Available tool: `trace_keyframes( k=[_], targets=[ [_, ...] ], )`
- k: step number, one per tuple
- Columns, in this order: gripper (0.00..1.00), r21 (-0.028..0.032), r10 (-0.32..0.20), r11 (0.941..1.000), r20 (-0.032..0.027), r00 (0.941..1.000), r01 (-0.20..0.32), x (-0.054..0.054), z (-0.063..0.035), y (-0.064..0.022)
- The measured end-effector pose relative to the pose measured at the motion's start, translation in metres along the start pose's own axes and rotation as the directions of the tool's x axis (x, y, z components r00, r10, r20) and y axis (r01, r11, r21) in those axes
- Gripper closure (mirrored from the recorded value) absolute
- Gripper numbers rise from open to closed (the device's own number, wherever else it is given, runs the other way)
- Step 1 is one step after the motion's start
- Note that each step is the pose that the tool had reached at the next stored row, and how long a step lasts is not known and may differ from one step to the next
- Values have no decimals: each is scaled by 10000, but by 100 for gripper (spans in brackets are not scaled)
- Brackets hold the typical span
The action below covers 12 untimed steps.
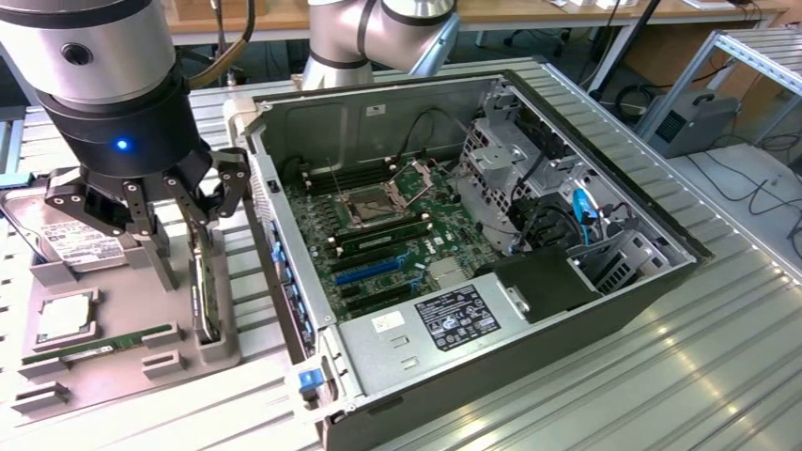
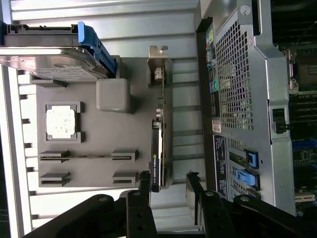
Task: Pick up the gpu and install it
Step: 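Pick up the gpu and move the gpu toward the slot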
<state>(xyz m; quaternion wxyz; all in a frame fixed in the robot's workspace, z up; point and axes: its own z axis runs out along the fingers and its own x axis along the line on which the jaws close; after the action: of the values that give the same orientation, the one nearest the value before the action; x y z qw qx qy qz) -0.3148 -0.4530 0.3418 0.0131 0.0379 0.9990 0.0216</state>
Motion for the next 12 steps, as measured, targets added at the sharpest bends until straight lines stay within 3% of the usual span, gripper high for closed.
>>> trace_keyframes(
  k=[12],
  targets=[
    [58,-1,0,10000,0,10000,0,1,43,-2]
  ],
)
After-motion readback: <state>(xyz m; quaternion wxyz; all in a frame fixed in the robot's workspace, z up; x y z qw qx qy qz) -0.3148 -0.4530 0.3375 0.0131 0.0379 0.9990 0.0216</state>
